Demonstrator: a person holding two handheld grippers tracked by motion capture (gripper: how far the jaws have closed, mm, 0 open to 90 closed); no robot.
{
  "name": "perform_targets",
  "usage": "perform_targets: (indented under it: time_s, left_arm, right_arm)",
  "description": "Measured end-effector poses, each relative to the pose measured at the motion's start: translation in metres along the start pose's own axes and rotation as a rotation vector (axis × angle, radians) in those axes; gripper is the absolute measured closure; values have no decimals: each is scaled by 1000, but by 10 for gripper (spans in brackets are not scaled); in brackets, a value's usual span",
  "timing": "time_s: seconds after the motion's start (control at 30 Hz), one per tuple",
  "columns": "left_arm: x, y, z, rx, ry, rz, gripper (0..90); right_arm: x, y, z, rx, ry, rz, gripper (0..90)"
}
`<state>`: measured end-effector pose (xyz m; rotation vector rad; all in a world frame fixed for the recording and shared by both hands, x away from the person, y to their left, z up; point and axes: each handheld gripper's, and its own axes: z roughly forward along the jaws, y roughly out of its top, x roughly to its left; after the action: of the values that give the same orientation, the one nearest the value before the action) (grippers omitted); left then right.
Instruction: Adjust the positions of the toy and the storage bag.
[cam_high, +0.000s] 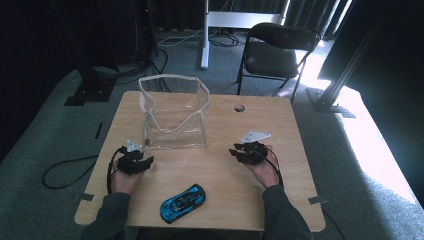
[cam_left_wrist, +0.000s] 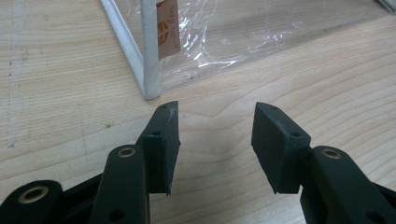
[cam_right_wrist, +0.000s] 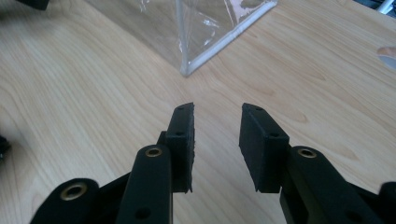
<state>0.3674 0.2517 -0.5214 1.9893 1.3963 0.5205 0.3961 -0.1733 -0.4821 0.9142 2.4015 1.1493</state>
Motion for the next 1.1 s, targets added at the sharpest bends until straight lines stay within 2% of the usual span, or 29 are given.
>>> perform_targets:
  time_s: [0.33, 0.47, 0.73, 1.0, 1.1]
  left_arm:
    - [2, 8, 0, -19, 10, 8, 512]
    - [5, 12, 0, -29, 24, -1, 509]
    - [12, 19, 1, -42, 42, -17, 508]
    - [14, 25, 5, -51, 57, -10, 555]
    - [16, 25, 6, -54, 58, -10, 579]
  right_arm:
    - [0, 19, 16, -34, 28, 5, 660]
    - [2, 29, 25, -43, 31, -19, 663]
    - [6, 41, 40, -47, 44, -35, 679]
    - [11, 52, 59, -48, 80, -31, 709]
    - [12, 55, 64, -44, 80, -32, 716]
